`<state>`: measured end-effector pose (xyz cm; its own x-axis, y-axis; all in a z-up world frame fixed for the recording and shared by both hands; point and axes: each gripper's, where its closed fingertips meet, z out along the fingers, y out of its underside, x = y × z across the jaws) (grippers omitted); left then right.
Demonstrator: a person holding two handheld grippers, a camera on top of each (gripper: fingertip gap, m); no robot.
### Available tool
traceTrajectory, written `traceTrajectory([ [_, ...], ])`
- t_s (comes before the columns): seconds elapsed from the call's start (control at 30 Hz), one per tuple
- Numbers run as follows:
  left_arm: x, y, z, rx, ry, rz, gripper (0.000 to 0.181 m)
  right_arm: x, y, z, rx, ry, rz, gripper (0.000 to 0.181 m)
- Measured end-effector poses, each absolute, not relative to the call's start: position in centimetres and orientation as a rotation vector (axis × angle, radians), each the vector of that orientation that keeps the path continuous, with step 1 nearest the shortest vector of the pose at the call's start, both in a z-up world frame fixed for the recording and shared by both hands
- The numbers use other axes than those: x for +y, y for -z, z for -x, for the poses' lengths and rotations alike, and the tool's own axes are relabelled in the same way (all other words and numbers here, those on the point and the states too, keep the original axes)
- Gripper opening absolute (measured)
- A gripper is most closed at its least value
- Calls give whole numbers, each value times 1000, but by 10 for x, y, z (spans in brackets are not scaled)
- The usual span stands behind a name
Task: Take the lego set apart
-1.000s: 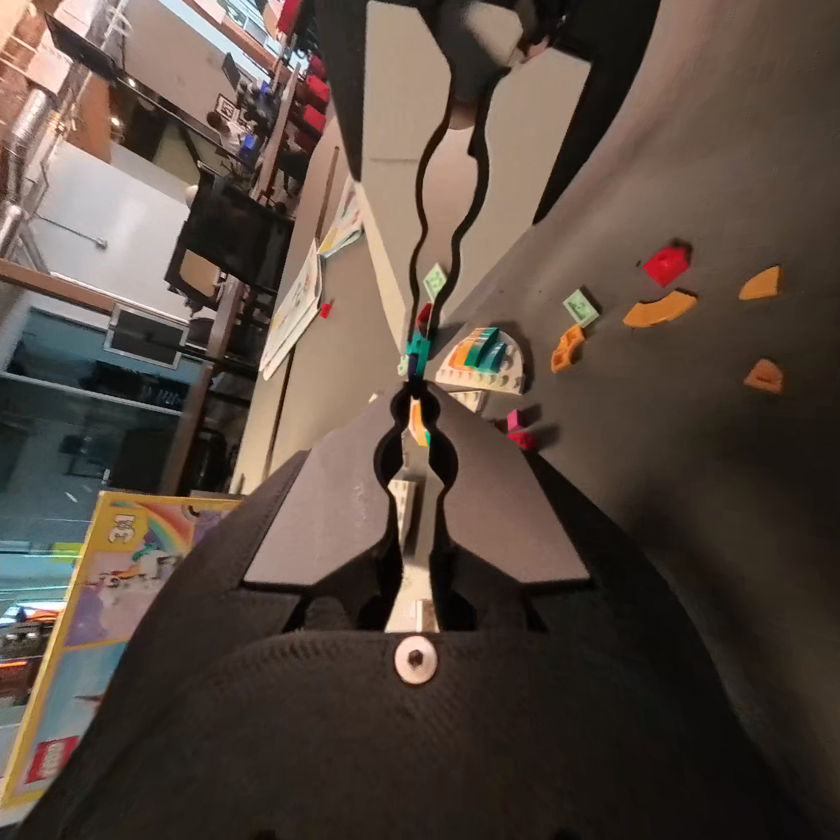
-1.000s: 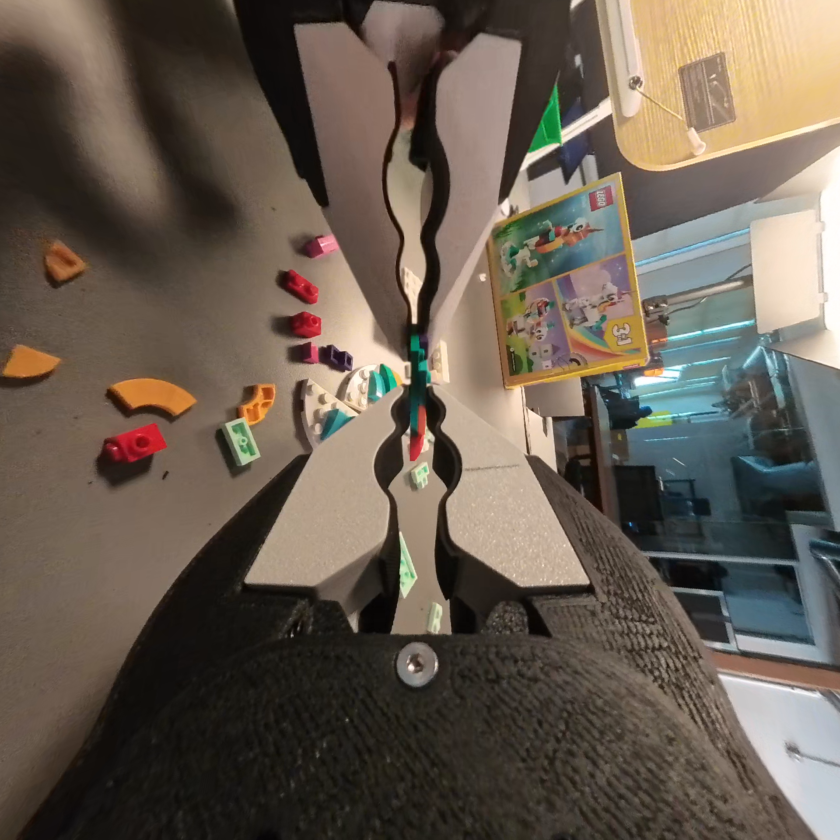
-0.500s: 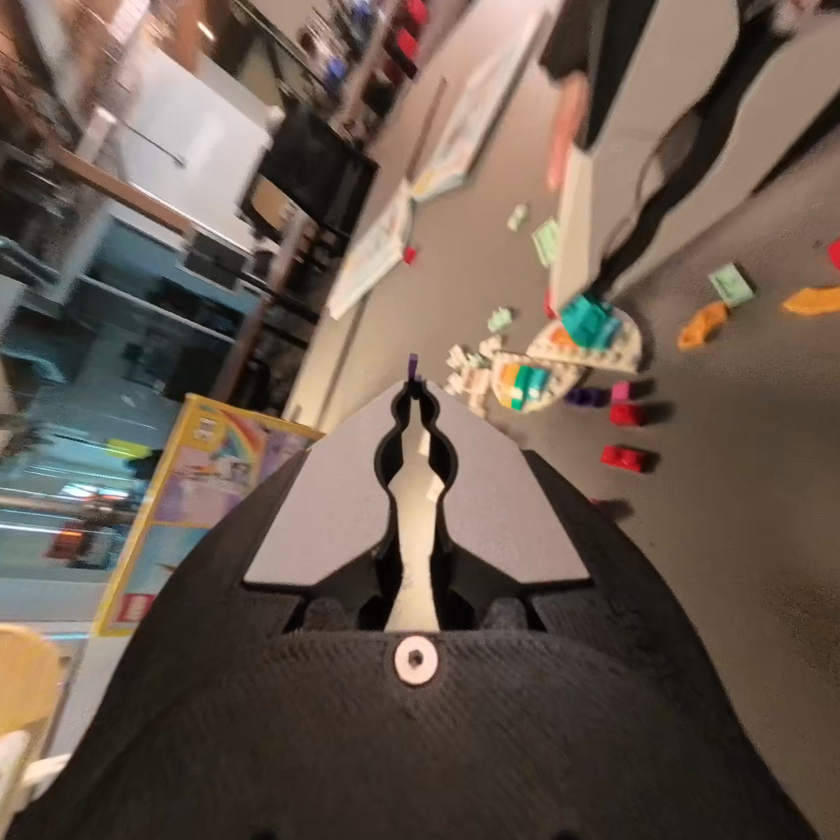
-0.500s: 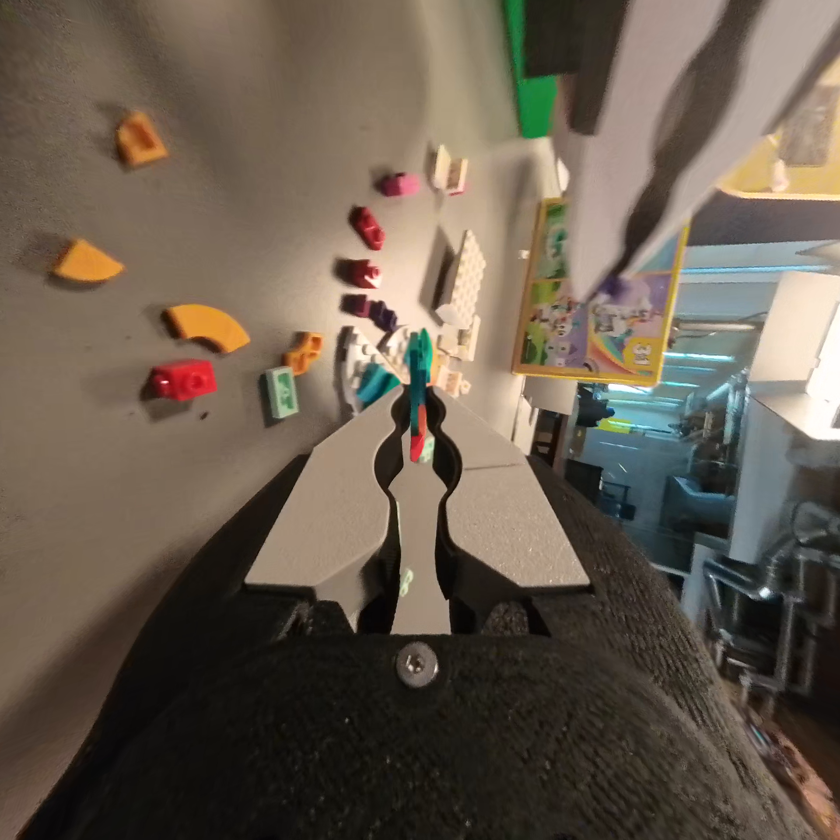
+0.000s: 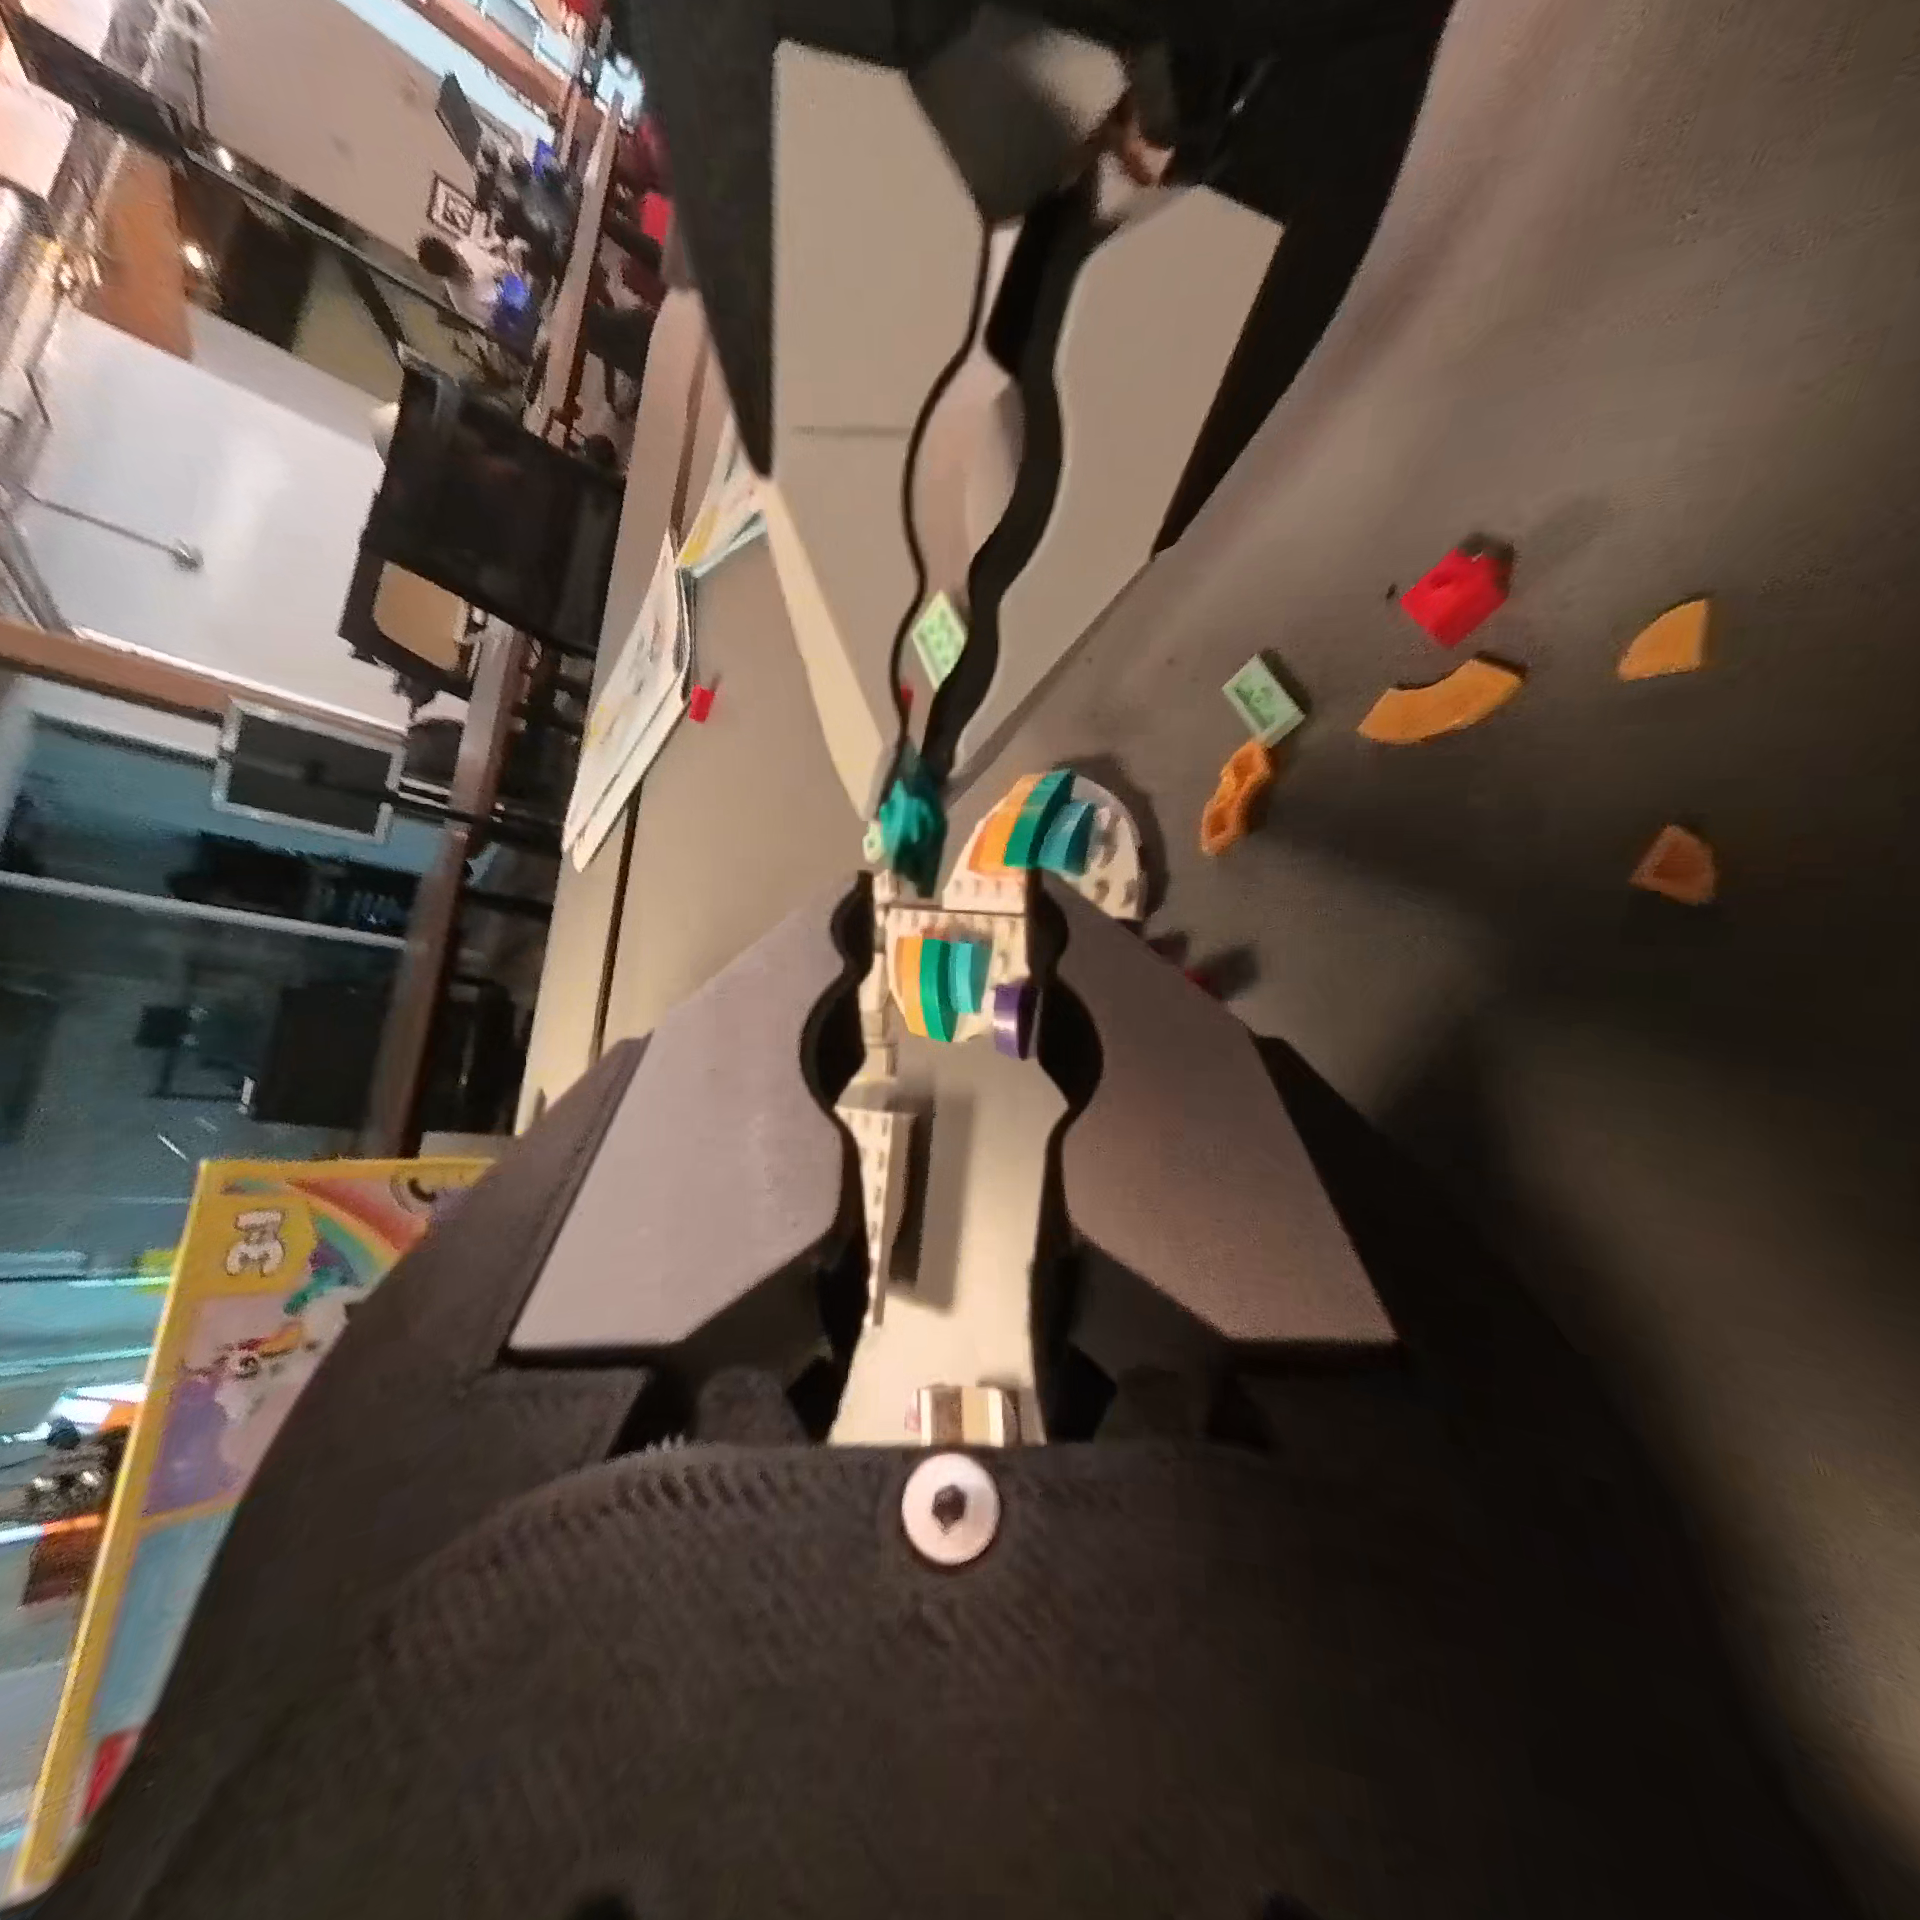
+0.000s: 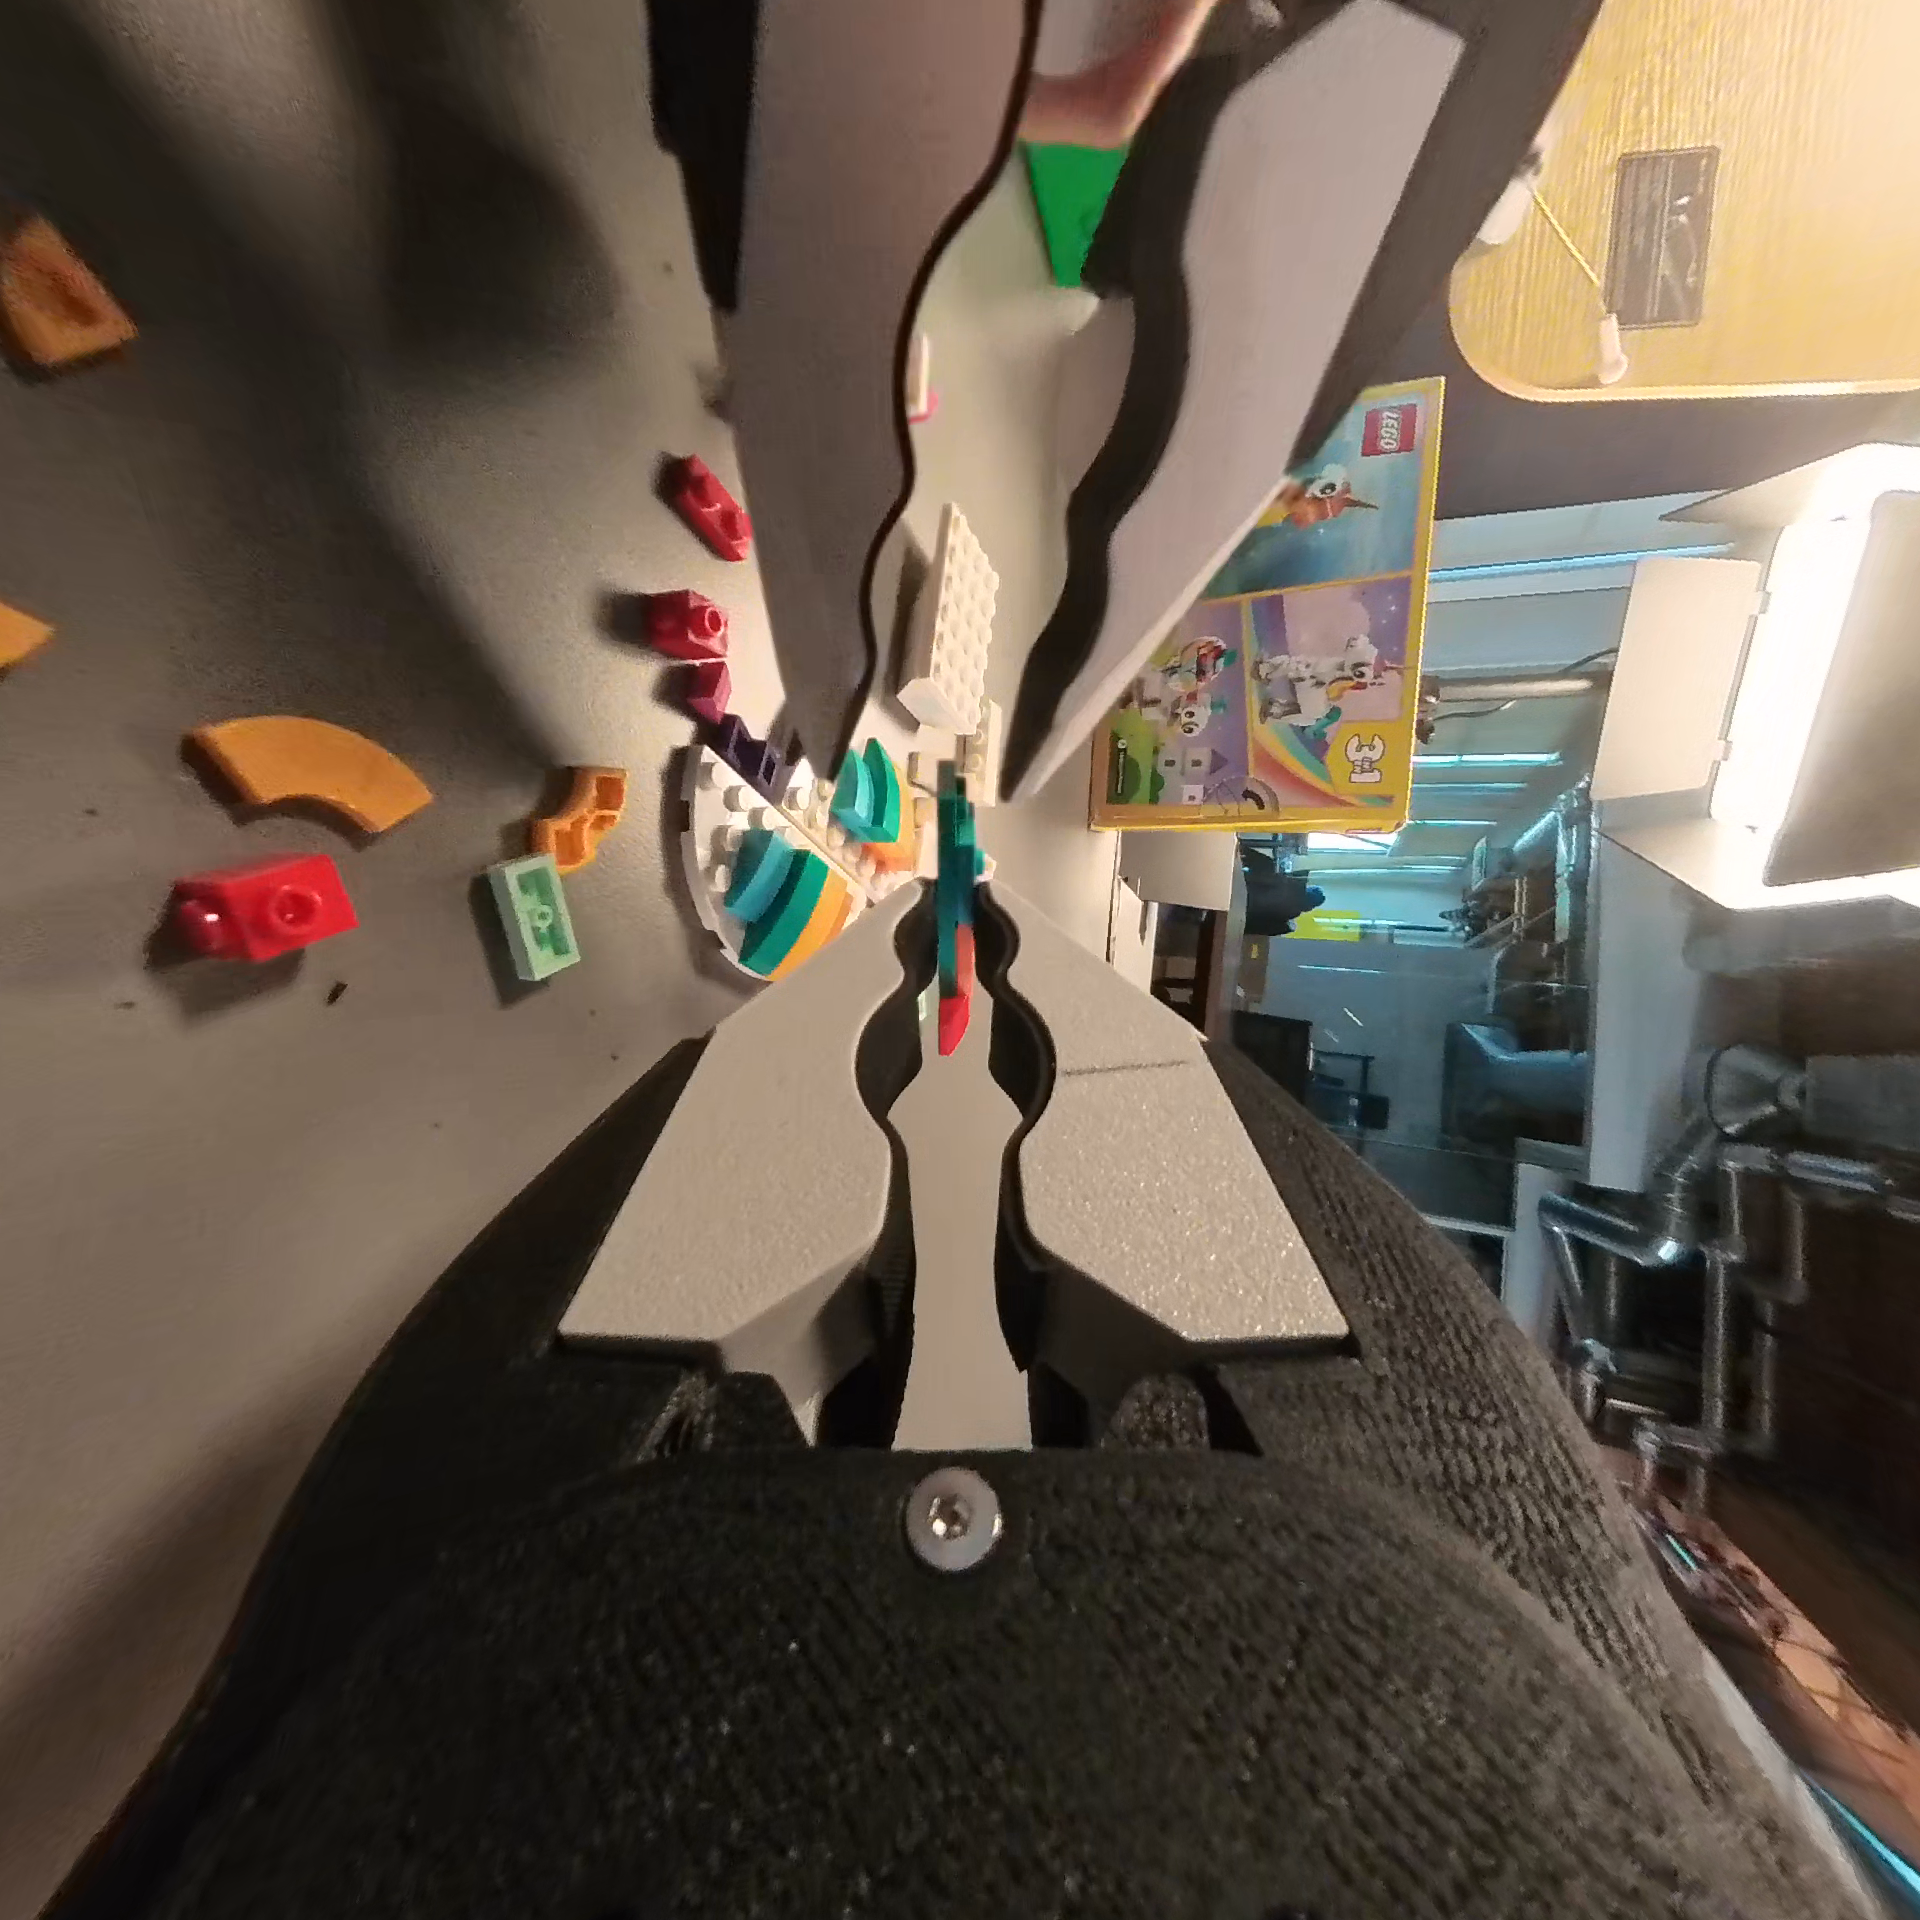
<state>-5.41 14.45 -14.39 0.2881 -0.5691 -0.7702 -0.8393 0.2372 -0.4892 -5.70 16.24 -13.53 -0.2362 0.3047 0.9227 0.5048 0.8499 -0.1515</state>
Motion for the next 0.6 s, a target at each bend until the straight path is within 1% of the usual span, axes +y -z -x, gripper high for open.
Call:
traceTrajectory([
  [0.1, 146, 136, 53, 1392, -417, 1350, 7, 160, 135, 58, -1835, 182, 625, 4],
  [0.17, 148, 133, 55, 1385, -457, 1331, 7, 161, 133, 59, -1815, 171, 643, 4],
  [0.23, 150, 129, 56, 1306, -365, 1405, 8, 165, 128, 60, -1780, 196, 635, 4],
  [0.27, 151, 127, 55, 1246, -265, 1468, 9, 168, 124, 60, -1750, 228, 622, 4],
  [0.33, 153, 123, 55, 1109, -11, 1601, 25, 176, 113, 58, -1674, 308, 579, 4],
  [0.4, 151, 115, 52, 953, 303, 1681, 30, 180, 103, 56, -1607, 369, 529, 4],
  [0.5, 145, 91, 45, 687, 838, 1671, 24, 180, 89, 54, -1523, 407, 470, 4],
  [0.6, 140, 77, 45, 547, 1171, 1623, 15, 174, 77, 53, -1462, 425, 411, 4],
])
